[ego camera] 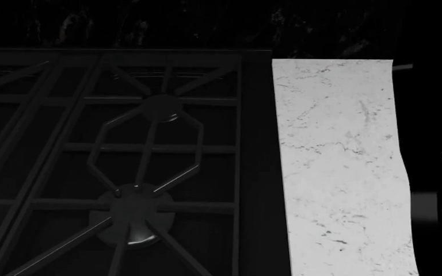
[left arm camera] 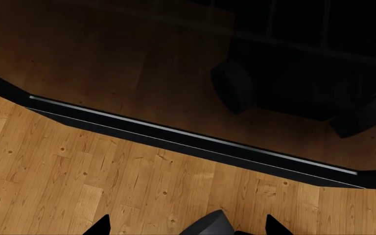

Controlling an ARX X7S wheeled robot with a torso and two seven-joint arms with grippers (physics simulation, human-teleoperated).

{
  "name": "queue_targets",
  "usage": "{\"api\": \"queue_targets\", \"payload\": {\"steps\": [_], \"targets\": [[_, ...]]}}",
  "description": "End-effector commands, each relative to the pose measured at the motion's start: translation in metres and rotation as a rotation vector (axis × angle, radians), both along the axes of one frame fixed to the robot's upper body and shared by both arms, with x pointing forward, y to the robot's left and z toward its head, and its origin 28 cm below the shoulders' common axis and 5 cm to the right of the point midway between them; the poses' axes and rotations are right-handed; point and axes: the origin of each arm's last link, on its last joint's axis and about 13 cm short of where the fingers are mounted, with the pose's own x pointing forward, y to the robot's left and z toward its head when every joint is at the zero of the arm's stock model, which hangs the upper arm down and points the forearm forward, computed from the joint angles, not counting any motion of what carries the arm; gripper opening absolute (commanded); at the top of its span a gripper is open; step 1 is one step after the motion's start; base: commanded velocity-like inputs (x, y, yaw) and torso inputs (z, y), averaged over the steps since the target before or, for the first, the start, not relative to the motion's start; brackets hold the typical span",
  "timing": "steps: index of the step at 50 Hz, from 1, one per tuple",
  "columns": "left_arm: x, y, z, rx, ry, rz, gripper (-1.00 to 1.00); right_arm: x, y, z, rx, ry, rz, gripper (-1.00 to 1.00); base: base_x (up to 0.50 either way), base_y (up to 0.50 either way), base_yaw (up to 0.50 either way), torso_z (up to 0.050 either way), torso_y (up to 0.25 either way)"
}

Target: Press the stop button on the microwave

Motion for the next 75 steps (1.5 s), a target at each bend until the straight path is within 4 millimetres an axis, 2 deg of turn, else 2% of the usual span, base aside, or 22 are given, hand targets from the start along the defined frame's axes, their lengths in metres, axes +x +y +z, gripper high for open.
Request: {"api": "queue_targets", "payload": {"steps": [1, 9, 22, 38, 57, 67, 75], "targets": [[0.000, 0.000, 0.000, 0.000, 0.000, 0.000, 1.00, -0.010, 0.008, 0.004, -0.022, -0.019, 0.032, -1.00, 0.00, 0.00, 0.00, 0.000, 0.000], [0.000, 0.000, 0.000, 0.000, 0.000, 0.000, 1.00, -0.009, 0.014, 0.007, -0.027, -0.026, 0.045, -1.00, 0.00, 0.00, 0.00, 0.000, 0.000], [0.000, 0.000, 0.000, 0.000, 0.000, 0.000, 1.00, 0.003, 0.014, 0.012, -0.020, -0.049, 0.050, -1.00, 0.00, 0.00, 0.00, 0.000, 0.000], [0.000, 0.000, 0.000, 0.000, 0.000, 0.000, 1.00, 0.003, 0.030, 0.011, -0.041, -0.041, 0.078, -1.00, 0.00, 0.00, 0.00, 0.000, 0.000], [0.000, 0.000, 0.000, 0.000, 0.000, 0.000, 1.00, 0.033, 0.032, 0.008, -0.034, -0.014, 0.071, -1.00, 0.00, 0.00, 0.00, 0.001, 0.000], [0.000, 0.000, 0.000, 0.000, 0.000, 0.000, 1.00, 0.050, 0.024, 0.007, -0.018, 0.004, 0.035, -1.00, 0.02, 0.00, 0.01, 0.003, 0.000], [0.000, 0.000, 0.000, 0.000, 0.000, 0.000, 1.00, 0.062, 0.015, -0.001, -0.001, 0.025, 0.007, -1.00, 0.02, 0.00, 0.01, 0.005, 0.000]]}}
